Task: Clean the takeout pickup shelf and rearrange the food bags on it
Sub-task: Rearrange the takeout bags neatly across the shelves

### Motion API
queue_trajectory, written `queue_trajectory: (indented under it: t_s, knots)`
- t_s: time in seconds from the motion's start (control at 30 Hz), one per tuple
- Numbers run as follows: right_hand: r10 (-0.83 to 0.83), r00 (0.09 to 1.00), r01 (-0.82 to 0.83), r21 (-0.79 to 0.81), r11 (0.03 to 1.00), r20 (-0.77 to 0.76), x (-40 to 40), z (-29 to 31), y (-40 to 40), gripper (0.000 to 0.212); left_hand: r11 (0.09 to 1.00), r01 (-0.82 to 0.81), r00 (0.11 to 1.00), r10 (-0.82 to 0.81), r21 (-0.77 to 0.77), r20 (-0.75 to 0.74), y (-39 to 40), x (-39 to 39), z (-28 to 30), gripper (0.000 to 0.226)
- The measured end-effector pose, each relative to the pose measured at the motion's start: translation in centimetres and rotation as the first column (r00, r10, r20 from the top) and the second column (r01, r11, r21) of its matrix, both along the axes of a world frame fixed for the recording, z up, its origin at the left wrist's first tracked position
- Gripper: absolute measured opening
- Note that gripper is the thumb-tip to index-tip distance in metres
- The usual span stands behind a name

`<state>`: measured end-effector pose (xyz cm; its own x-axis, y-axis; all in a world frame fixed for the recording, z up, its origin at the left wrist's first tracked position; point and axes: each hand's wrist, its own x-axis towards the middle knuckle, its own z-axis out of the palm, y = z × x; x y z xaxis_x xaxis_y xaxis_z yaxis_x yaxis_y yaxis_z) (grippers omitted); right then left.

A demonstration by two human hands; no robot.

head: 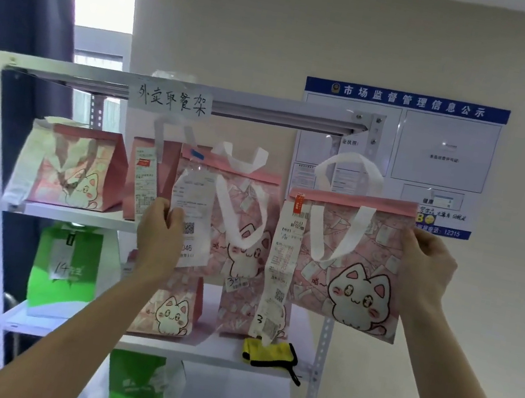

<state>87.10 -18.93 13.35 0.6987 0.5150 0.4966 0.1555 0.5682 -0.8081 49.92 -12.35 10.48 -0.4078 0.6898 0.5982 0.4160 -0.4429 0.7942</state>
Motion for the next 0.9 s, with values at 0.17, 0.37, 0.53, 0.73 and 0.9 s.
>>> queue_trajectory:
  t_s: [0.17,0.37,0.53,0.73,0.9]
  knots:
    - [-0.013,1.0,0.013,0.028,1.0,0.008,-1.8,1.6,2.0,0.012,0.995,0.05,0.995,-0.042,-0.092,0.089,-0.9,-3.9,-1.1,0.015]
    - [-0.066,0.998,0.065,0.033,0.997,0.016,-4.2,3.0,5.9,0.019,0.99,0.064,0.991,-0.048,-0.123,0.127,-0.8,-6.5,-2.4,0.01]
    - [-0.111,0.993,0.109,0.056,0.992,0.042,-6.8,3.9,8.5,0.013,0.976,0.132,0.98,-0.102,-0.174,0.173,-0.1,-7.9,-4.2,0.013]
    - [-0.139,0.988,0.136,0.054,0.989,0.072,-9.6,4.2,12.0,0.017,0.96,0.172,0.972,-0.129,-0.222,0.195,0.6,-9.6,-6.4,0.014]
    - [-0.078,0.986,0.082,-0.019,0.996,0.15,-10.9,3.2,15.5,0.023,0.947,0.2,0.965,-0.146,-0.252,0.219,1.1,-10.5,-8.3,0.014]
